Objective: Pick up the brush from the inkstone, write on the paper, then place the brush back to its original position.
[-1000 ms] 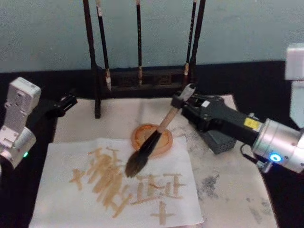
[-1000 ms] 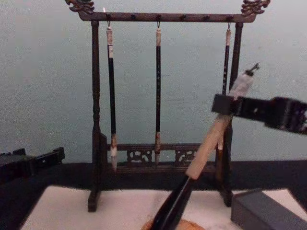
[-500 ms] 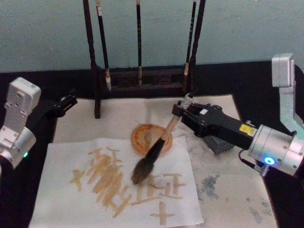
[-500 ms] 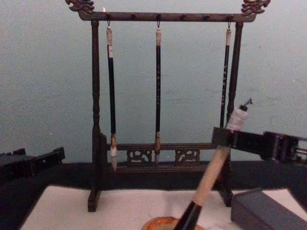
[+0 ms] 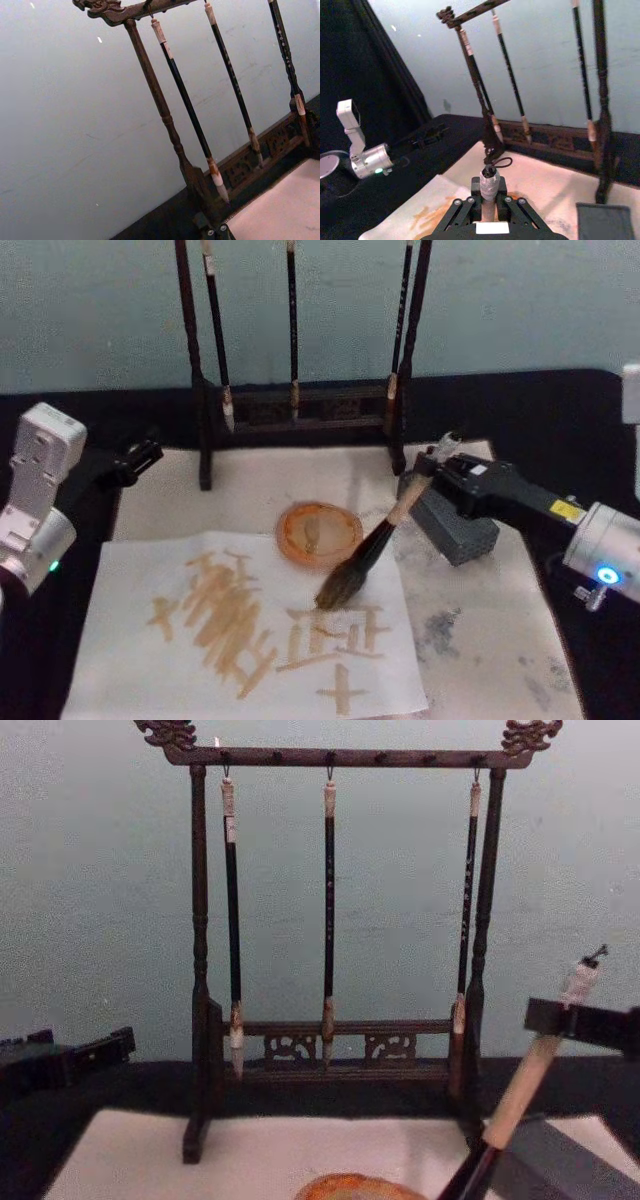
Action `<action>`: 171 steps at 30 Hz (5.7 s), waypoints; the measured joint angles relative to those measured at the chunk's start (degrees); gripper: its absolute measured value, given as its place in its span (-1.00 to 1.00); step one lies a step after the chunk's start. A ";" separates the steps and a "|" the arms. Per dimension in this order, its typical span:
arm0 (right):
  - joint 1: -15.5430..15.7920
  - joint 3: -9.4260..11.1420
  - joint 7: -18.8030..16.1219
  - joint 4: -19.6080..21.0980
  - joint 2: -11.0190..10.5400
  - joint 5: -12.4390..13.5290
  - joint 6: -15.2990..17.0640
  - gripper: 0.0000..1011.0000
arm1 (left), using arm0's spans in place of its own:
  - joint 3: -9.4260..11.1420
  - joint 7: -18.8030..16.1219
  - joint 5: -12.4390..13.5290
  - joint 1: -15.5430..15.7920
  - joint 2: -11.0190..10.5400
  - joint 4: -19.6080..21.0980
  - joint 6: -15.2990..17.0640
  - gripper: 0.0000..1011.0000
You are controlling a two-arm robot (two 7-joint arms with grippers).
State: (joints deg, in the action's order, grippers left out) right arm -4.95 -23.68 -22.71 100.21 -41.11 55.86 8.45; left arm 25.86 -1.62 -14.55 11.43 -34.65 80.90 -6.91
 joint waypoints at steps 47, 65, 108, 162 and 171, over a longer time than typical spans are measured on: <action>-10.20 0.96 1.46 -18.24 10.44 21.16 2.00 -0.68 | 0.00 0.00 0.00 0.00 0.00 0.00 0.00 0.98; -11.96 -1.46 1.90 -23.71 10.30 23.99 2.04 -0.68 | 0.00 0.00 0.00 0.00 0.00 0.00 0.00 0.98; -12.63 -2.95 2.45 -29.06 10.33 30.26 2.32 -0.68 | 0.00 0.00 0.00 0.00 0.00 0.00 0.00 0.98; -13.05 -4.81 5.72 -32.15 9.99 34.88 3.88 -0.67 | 0.00 0.00 0.00 0.00 0.00 0.00 0.00 0.98; -12.97 -4.79 6.01 -32.19 9.97 34.67 3.96 -0.40 | 0.00 0.00 0.00 0.00 0.00 0.00 0.00 0.98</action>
State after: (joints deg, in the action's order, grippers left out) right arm -17.92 -28.47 -16.70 68.02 -31.14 90.53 12.41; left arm 25.86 -1.62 -14.55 11.43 -34.65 80.90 -6.91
